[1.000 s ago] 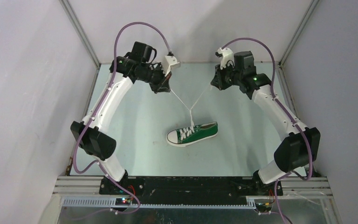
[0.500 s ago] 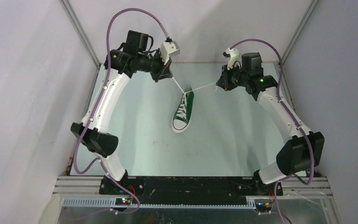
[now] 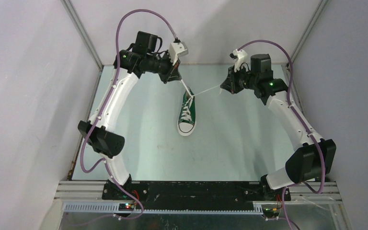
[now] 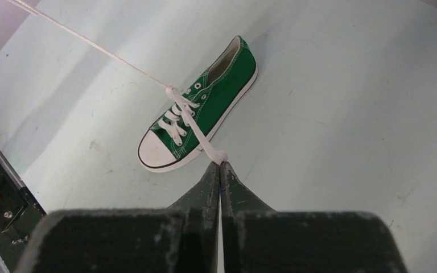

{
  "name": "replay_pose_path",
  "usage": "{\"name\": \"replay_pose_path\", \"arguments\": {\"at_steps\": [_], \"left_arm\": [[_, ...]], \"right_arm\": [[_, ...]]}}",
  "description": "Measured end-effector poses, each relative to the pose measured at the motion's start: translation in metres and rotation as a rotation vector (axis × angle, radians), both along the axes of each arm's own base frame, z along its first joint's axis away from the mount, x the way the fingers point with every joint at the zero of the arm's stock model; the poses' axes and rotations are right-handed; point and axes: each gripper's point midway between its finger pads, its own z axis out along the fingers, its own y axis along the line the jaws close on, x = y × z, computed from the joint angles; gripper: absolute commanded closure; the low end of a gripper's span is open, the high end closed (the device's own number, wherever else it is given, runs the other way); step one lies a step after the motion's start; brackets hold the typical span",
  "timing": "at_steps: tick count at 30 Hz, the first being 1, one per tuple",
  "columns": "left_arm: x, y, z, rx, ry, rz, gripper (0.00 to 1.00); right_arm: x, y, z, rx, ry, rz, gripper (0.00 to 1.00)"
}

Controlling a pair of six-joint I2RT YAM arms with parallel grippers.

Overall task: Tie the shoes
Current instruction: Tie the shoelace on the shoe.

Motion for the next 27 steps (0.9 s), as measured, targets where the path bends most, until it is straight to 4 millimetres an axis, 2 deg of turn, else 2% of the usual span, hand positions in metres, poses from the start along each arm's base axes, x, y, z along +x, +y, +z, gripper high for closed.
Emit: {"name": "replay_pose_path", "arguments": {"at_steps": [3,11,17,21,27], "left_arm": [[0.002,-0.002,0.003,-0.013,-0.005,0.008,1.00],[0.011,-0.007,0.022,-0.066,-0.052,0.032,1.00],[0.003,-0.006,0.046,-0.100,-0.110,0.027,1.00],[0.001,-0.004,0.053,-0.101,-0.137,0.020,1.00],[0.004,-0.004,0.062,-0.097,-0.188,0.013,1.00]], "right_arm": [[0.000,0.002,0.005,0.007,-0.008,0.010,1.00],[0.010,0.009,0.059,0.038,-0.143,0.054,1.00],[0.007,0.012,0.063,0.024,-0.176,0.095,1.00],[-0.002,0.018,0.069,0.013,-0.215,0.150,1.00],[-0.030,0.030,0.085,-0.003,-0.301,0.238,1.00]]}}
